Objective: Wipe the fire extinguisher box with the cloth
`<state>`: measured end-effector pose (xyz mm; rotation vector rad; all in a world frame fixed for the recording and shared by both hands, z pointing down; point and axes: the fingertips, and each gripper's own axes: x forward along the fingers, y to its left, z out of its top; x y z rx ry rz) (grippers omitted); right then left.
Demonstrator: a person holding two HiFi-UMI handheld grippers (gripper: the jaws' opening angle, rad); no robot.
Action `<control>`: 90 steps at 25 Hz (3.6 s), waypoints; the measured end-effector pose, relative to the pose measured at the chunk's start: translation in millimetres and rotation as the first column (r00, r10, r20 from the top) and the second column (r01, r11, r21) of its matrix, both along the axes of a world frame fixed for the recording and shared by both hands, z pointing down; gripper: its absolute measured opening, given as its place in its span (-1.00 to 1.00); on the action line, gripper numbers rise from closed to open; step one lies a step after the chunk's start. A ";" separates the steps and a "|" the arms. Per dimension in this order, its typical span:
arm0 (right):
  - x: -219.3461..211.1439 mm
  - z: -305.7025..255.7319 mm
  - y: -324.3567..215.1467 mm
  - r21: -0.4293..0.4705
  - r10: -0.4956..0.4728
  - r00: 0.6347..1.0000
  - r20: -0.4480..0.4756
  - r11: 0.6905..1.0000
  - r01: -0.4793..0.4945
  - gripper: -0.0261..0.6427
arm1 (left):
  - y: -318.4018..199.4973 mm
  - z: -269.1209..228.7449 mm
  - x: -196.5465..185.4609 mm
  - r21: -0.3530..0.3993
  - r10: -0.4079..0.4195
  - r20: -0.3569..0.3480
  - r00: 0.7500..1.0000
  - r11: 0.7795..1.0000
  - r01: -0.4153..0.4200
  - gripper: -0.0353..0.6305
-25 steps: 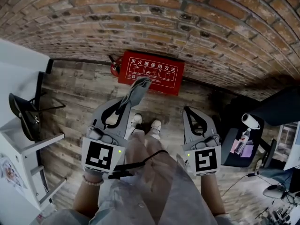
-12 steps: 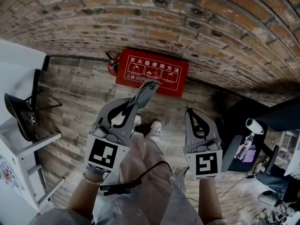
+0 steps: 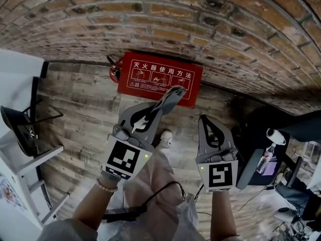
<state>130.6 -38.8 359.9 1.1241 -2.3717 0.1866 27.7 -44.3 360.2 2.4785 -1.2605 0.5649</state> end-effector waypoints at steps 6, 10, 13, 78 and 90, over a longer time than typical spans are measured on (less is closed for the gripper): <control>10.1 29.1 1.6 -0.037 0.018 1.000 -0.014 0.999 -0.018 -0.89 | -21.7 24.2 25.2 0.009 0.024 -0.037 0.999 1.000 -0.024 -0.86; 16.2 46.8 -1.8 -0.055 0.024 0.999 -0.025 0.998 -0.026 -0.89 | -36.8 45.4 35.3 0.007 0.015 -0.023 1.000 1.000 -0.015 -0.86; 21.3 55.0 -6.2 -0.053 0.033 0.999 -0.026 0.998 -0.035 -0.89 | -45.6 58.7 46.4 -0.003 0.023 -0.021 1.000 1.000 -0.023 -0.86; 18.7 108.7 -46.3 -0.100 0.050 0.997 -0.059 0.993 -0.056 -0.89 | -146.8 233.6 65.5 -0.266 0.014 0.151 0.988 0.963 0.027 -0.85; -9.2 107.9 -41.1 -0.111 0.007 0.997 -0.075 0.994 -0.016 -0.89 | -141.5 232.8 26.3 -0.267 -0.002 0.173 0.985 0.963 0.049 -0.85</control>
